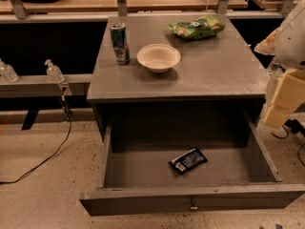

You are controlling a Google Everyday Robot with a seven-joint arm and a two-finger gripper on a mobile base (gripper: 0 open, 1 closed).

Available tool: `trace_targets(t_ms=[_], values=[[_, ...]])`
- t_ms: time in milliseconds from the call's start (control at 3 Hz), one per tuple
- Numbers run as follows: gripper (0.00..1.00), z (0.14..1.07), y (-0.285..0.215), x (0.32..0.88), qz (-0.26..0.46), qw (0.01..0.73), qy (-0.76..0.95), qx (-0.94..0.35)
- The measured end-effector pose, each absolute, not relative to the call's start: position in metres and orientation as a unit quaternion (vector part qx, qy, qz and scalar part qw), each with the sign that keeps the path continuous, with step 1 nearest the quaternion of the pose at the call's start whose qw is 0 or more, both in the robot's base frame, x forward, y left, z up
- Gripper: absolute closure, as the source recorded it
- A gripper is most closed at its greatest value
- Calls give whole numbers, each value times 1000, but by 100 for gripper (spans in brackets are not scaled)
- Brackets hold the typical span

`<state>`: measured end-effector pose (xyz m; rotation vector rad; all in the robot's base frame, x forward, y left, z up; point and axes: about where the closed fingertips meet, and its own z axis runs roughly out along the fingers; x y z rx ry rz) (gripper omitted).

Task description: Pick rxbar blueberry from top drawer and place on counter

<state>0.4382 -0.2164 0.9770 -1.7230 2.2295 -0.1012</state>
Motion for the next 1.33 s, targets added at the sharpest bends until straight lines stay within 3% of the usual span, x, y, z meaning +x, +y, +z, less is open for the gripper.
trace_targets(t_ms=[667,1333], values=[[0,968,-209,444,-12,169,765,-621],[0,883,-155,450,61,213,664,-714]])
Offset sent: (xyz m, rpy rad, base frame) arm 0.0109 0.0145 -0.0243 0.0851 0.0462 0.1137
